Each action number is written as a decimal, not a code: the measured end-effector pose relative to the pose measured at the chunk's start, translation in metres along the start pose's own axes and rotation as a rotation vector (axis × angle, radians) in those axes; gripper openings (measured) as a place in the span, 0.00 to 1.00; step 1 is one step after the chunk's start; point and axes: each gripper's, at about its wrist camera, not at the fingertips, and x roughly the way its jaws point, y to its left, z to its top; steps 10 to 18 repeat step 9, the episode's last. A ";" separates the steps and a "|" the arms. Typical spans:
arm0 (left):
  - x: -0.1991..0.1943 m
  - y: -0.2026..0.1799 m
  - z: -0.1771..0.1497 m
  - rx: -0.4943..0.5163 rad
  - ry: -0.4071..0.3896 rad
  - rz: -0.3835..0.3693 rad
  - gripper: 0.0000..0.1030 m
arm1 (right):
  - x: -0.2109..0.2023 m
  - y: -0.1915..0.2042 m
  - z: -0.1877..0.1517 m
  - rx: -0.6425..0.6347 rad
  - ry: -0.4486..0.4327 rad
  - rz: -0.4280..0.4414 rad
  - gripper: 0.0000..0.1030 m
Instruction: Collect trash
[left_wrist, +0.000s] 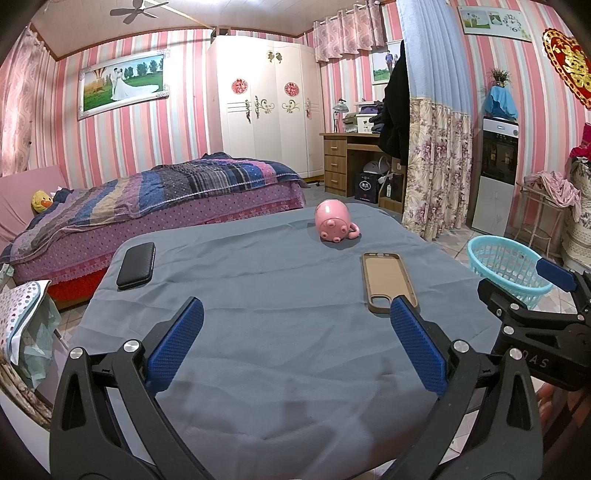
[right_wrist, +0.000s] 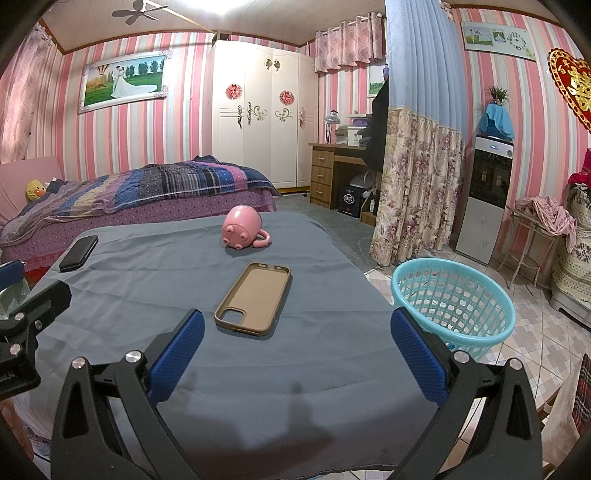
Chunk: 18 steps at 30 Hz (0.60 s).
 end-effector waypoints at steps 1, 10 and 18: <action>0.000 0.000 0.000 -0.001 0.002 0.000 0.95 | 0.000 0.000 0.000 0.000 0.000 0.000 0.96; 0.001 0.000 0.002 -0.002 0.008 -0.009 0.95 | 0.000 0.000 0.000 0.000 0.000 0.001 0.96; 0.001 0.000 0.002 -0.002 0.008 -0.009 0.95 | 0.000 0.000 0.000 0.000 0.000 0.001 0.96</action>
